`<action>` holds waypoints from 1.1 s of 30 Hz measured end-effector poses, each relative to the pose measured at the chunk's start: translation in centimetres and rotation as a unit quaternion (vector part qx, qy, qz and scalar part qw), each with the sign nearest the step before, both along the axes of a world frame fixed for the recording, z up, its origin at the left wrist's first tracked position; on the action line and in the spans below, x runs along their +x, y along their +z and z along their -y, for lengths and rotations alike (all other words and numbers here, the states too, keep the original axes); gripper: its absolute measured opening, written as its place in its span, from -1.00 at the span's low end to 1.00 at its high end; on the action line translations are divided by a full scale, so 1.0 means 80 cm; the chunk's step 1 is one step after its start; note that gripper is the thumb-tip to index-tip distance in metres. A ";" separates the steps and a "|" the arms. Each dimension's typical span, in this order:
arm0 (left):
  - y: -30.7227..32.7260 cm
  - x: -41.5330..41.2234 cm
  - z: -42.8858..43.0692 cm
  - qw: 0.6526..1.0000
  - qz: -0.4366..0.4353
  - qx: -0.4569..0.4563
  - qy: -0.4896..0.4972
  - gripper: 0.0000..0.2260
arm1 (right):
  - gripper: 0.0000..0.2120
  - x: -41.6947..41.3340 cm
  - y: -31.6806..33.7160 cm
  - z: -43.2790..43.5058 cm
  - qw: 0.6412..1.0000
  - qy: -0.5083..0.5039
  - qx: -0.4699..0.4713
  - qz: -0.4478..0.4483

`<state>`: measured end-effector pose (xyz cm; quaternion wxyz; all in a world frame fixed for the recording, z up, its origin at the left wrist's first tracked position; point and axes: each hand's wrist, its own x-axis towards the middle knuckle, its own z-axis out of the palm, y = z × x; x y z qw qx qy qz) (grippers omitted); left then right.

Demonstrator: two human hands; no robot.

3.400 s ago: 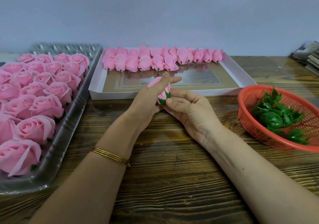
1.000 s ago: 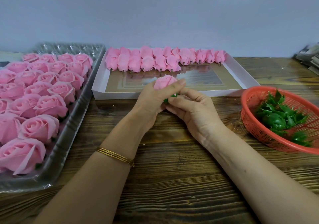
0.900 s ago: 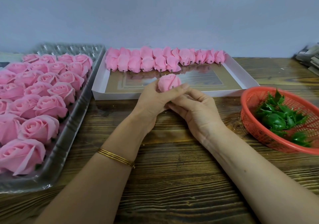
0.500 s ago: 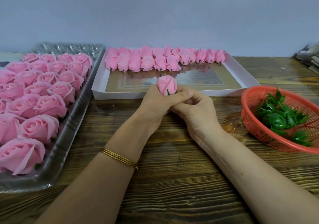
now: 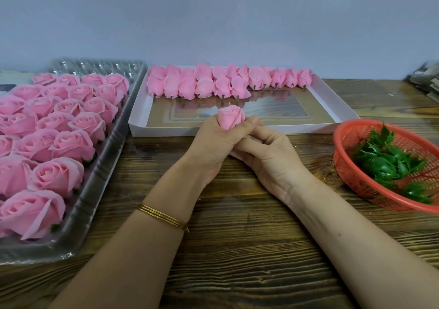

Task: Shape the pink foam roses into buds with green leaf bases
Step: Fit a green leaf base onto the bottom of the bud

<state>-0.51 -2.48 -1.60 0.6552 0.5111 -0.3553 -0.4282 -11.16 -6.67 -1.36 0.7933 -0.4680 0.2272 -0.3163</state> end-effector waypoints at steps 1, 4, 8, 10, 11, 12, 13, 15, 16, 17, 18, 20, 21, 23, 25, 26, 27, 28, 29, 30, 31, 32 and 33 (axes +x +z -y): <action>0.000 0.001 0.000 1.000 0.005 -0.001 0.001 -0.84 | -0.70 0.000 0.000 0.000 1.000 0.002 -0.003 -0.002; 0.000 0.001 -0.002 1.000 0.020 -0.007 0.013 -0.85 | -0.66 -0.001 0.001 0.002 1.000 0.010 -0.009 -0.014; -0.001 -0.001 -0.003 0.998 0.043 -0.025 0.046 -0.73 | -0.77 -0.005 0.004 0.005 0.997 -0.010 -0.034 -0.066; 0.000 -0.003 -0.003 0.995 0.069 -0.031 0.062 -0.72 | -0.79 -0.007 0.007 0.008 0.994 -0.054 -0.053 -0.079; 0.001 -0.004 -0.004 0.993 0.085 -0.035 0.068 -0.68 | -0.80 -0.008 0.009 0.009 0.992 -0.077 -0.063 -0.077; -0.001 -0.004 -0.003 0.991 0.104 -0.039 0.074 -0.67 | -0.84 -0.009 0.010 0.010 0.990 -0.099 -0.075 -0.073; -0.003 -0.003 -0.002 0.988 0.127 -0.043 0.081 -0.70 | -0.87 -0.010 0.012 0.011 0.987 -0.119 -0.086 -0.069; -0.006 -0.003 -0.001 0.983 0.159 -0.036 0.078 -0.80 | -0.89 -0.012 0.014 0.013 0.983 -0.146 -0.098 -0.053; -0.006 -0.005 -0.001 0.983 0.170 -0.027 0.070 -0.83 | -0.90 -0.012 0.015 0.014 0.982 -0.152 -0.101 -0.043; -0.005 -0.007 -0.002 0.981 0.185 -0.024 0.059 -0.82 | -0.91 -0.012 0.015 0.014 0.982 -0.152 -0.104 -0.033; -0.004 -0.008 -0.002 0.977 0.204 -0.025 0.050 -0.81 | -0.92 -0.012 0.016 0.014 0.982 -0.150 -0.108 -0.027; -0.002 -0.011 -0.003 0.974 0.223 -0.031 0.029 -0.88 | -0.95 -0.012 0.015 0.012 0.983 -0.137 -0.122 -0.023; -0.001 -0.013 -0.004 0.973 0.226 -0.034 0.021 -0.92 | -0.97 -0.011 0.015 0.011 0.983 -0.129 -0.129 -0.023; 0.003 -0.016 -0.005 0.973 0.227 -0.029 0.012 -0.83 | -0.98 -0.010 0.014 0.009 0.983 -0.116 -0.141 -0.025; 0.004 -0.014 -0.005 0.969 0.245 -0.025 0.002 -0.82 | -0.97 -0.010 0.014 0.007 0.982 -0.108 -0.151 -0.033; 0.004 -0.014 -0.005 0.967 0.253 -0.024 -0.003 -0.82 | -0.97 -0.009 0.014 0.006 0.981 -0.104 -0.157 -0.038; 0.003 -0.013 -0.005 0.966 0.259 -0.022 -0.007 -0.83 | -0.96 -0.009 0.014 0.006 0.981 -0.101 -0.163 -0.042; 0.003 -0.013 -0.005 0.965 0.262 -0.018 -0.011 -0.84 | -0.96 -0.009 0.014 0.005 0.980 -0.098 -0.165 -0.044; 0.002 -0.013 -0.006 0.964 0.266 -0.016 -0.015 -0.85 | -0.95 -0.009 0.014 0.005 0.981 -0.095 -0.165 -0.043; 0.002 -0.013 -0.005 0.963 0.269 -0.016 -0.019 -0.86 | -0.93 -0.009 0.013 0.006 0.981 -0.092 -0.163 -0.043; 0.001 -0.014 -0.005 0.962 0.270 -0.020 -0.023 -0.86 | -0.91 -0.009 0.013 0.006 0.982 -0.087 -0.162 -0.042; 0.002 -0.014 -0.005 0.962 0.270 -0.025 -0.024 -0.87 | -0.89 -0.009 0.013 0.006 0.982 -0.082 -0.162 -0.043; 0.003 -0.014 -0.006 0.963 0.268 -0.028 -0.025 -0.83 | -0.86 -0.009 0.012 0.006 0.982 -0.079 -0.163 -0.042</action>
